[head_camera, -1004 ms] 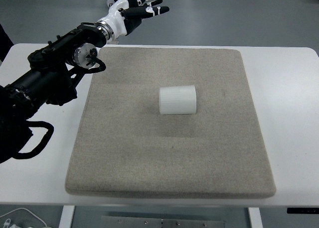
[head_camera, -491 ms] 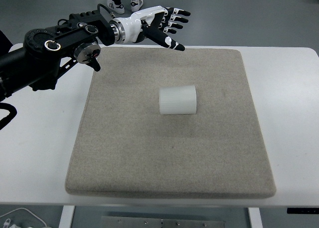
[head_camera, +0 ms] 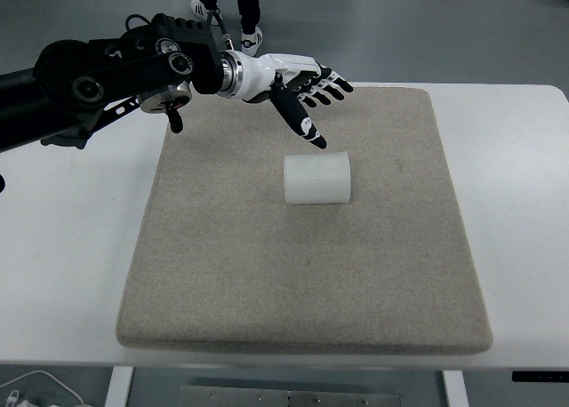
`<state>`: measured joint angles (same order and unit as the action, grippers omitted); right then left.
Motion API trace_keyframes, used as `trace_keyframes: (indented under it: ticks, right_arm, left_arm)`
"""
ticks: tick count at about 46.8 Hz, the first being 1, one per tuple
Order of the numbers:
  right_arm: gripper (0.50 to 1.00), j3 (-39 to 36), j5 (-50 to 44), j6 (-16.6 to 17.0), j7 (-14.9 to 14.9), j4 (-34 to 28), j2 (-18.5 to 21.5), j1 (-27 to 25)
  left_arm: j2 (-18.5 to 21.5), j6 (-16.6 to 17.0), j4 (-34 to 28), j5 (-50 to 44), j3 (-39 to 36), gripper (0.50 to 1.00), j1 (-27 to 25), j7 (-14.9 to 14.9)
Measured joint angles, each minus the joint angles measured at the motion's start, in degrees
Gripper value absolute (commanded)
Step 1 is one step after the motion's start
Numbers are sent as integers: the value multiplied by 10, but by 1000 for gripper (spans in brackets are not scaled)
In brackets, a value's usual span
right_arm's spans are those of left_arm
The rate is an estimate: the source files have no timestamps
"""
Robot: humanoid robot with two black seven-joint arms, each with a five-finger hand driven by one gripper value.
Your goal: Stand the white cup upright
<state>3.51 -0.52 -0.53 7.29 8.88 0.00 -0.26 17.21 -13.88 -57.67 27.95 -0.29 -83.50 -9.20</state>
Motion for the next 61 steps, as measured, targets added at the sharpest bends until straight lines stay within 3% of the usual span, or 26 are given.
trace_keyframes:
  ticks: [21, 29, 45, 61]
  right_arm:
    - [930, 0, 0, 0, 0, 0, 0, 0]
    - [930, 0, 0, 0, 0, 0, 0, 0]
    - [930, 0, 0, 0, 0, 0, 0, 0]
    - [930, 0, 0, 0, 0, 0, 0, 0]
  left_arm:
    - [-6, 8, -32, 4, -58, 951, -30, -12]
    - [-21, 16, -32, 51, -67, 951, -24, -15]
    - [-60, 26, -14, 82, -96, 947, -17, -15]
    - [-75, 26, 8, 100, -98, 947, -4, -14]
